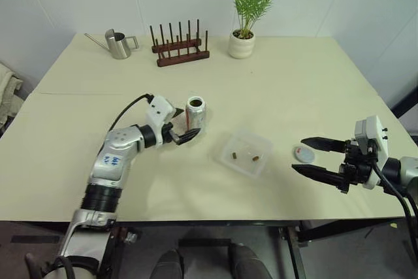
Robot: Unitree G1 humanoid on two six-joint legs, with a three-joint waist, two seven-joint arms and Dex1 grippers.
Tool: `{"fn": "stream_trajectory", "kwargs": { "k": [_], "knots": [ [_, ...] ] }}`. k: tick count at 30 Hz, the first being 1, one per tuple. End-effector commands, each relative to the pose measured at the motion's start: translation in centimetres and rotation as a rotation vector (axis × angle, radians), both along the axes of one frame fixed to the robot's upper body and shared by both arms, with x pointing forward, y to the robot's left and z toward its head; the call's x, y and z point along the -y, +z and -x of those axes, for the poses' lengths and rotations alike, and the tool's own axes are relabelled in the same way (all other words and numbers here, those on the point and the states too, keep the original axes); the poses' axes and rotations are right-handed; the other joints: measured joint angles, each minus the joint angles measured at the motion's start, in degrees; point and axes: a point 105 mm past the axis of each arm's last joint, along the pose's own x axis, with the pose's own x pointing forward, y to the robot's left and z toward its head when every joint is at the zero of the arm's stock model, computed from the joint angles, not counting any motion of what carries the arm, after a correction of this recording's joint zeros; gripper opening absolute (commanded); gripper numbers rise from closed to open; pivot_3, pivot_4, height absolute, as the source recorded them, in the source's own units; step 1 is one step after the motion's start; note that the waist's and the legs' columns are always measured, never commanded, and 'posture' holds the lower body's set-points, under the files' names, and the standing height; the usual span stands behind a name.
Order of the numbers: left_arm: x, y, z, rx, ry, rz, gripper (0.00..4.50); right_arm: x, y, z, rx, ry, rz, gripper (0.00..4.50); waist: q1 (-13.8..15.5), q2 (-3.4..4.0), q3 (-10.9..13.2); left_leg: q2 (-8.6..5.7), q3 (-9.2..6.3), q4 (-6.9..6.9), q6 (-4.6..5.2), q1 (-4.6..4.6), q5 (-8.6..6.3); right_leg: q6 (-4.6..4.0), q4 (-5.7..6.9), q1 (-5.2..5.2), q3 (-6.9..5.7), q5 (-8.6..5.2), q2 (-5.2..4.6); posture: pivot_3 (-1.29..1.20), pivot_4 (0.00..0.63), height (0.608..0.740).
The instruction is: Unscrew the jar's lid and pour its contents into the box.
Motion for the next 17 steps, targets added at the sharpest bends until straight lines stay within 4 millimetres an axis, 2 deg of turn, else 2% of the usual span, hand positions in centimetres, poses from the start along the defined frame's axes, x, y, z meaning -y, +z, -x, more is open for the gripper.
{"fn": "stream_trajectory", "kwargs": {
  "k": [1,4,5,8,10,14,17],
  "knots": [
    [-1.6,2.3,2.3,0.007,-0.110,0.004,4.48,0.5,1.4,0.4,0.049,0.000,0.027,4.50,-0.2,0.01,0.0,0.00,0.00,0.00,0.00,0.00,0.00,-0.01,-0.03,0.00,0.00,0.00,0.00,0.00,0.150,0.740],
    [-2.7,2.9,3.3,-0.013,-0.153,-0.003,4.48,1.1,1.5,0.4,0.041,-0.008,0.033,4.50,-0.7,0.03,0.0,0.03,0.01,-0.03,-0.01,0.00,-0.01,-0.12,-0.05,0.00,-0.03,-0.07,0.00,0.00,0.150,0.740],
    [-3.3,3.2,3.8,-0.023,-0.181,0.002,4.48,1.3,1.6,0.4,0.039,-0.011,0.038,4.50,-0.7,0.04,0.0,0.03,0.01,-0.04,-0.01,0.01,-0.01,-0.60,-0.06,0.00,-0.03,-0.32,0.00,0.00,0.150,0.740],
    [-5.5,4.0,5.3,-0.012,-0.287,0.008,4.48,2.2,1.8,0.3,0.040,-0.037,0.063,4.50,-0.9,0.04,0.0,0.02,0.01,-0.03,-0.01,0.00,-0.01,-0.99,-0.08,0.00,-0.02,-0.53,-0.01,0.00,0.150,0.740],
    [-6.3,3.7,6.0,-0.029,-0.329,-0.015,4.48,2.7,2.0,0.3,0.040,-0.048,0.067,4.50,-1.0,0.04,0.0,0.04,0.02,-0.06,-0.01,0.01,-0.01,-1.05,-0.10,0.00,-0.03,-0.56,-0.01,0.00,0.150,0.740],
    [-8.2,3.2,4.8,-0.006,-0.268,-0.058,4.48,2.4,2.1,0.6,0.035,-0.048,0.062,4.50,-1.0,0.07,0.0,0.04,0.02,-0.11,-0.01,0.04,-0.01,-1.09,-0.09,-0.02,-0.03,-0.59,-0.01,0.00,0.150,0.740],
    [-8.7,4.0,4.7,0.024,-0.260,-0.033,4.48,2.1,1.9,0.8,0.025,-0.044,0.059,4.50,-0.9,0.06,0.0,0.05,0.01,-0.11,-0.01,0.00,-0.01,-1.08,-0.11,-0.03,-0.03,-0.59,-0.01,0.00,0.150,0.740]
  ]
}}
